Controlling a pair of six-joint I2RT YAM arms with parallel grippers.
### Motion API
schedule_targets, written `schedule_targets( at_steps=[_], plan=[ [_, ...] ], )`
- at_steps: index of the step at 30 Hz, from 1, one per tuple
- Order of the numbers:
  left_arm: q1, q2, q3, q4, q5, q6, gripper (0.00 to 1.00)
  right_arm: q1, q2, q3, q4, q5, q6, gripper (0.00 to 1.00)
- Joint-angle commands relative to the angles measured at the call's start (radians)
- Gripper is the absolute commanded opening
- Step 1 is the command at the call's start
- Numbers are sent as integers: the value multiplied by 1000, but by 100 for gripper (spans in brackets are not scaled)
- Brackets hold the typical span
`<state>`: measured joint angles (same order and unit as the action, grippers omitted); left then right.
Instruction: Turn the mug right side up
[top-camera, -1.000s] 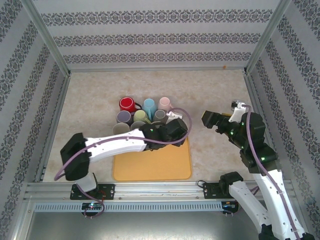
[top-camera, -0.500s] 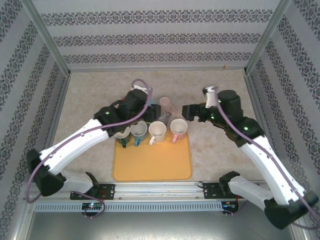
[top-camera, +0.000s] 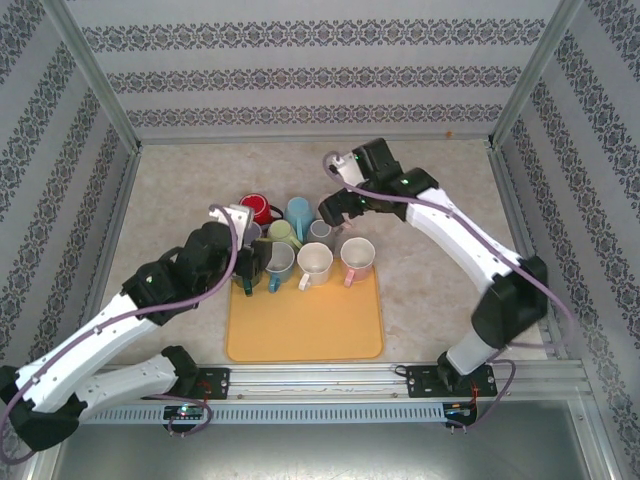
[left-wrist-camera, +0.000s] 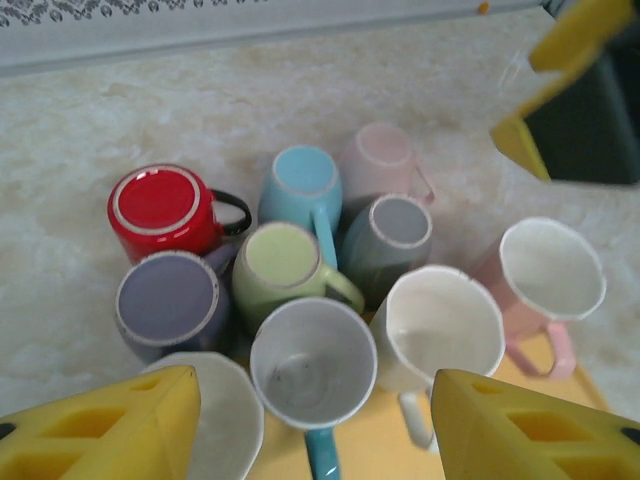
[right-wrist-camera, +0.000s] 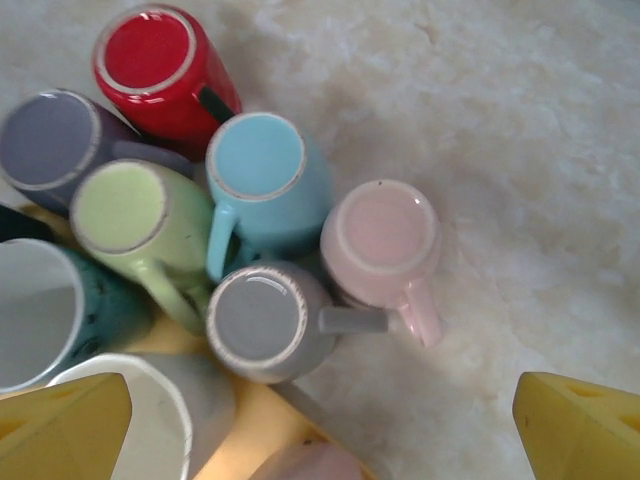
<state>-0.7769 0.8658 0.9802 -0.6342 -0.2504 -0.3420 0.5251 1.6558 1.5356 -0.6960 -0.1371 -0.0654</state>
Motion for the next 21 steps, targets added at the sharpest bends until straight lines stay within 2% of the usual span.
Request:
schedule_targets(
  at_steps=[1, 5, 12, 21],
  plan=[
    [5, -55, -26, 99, 44, 78, 67, -21, 128, 129, -104, 20, -77, 98],
    [5, -55, -24, 87, 42, 101, 68, -40, 264, 257, -162, 19, -76, 98],
    [5, -50, -23, 89, 69, 103, 67, -71, 429, 408, -241, -64, -62, 98],
    [6, -60, -35, 105, 79, 97, 67, -77, 530, 467, -255, -102, -43, 98]
  ],
)
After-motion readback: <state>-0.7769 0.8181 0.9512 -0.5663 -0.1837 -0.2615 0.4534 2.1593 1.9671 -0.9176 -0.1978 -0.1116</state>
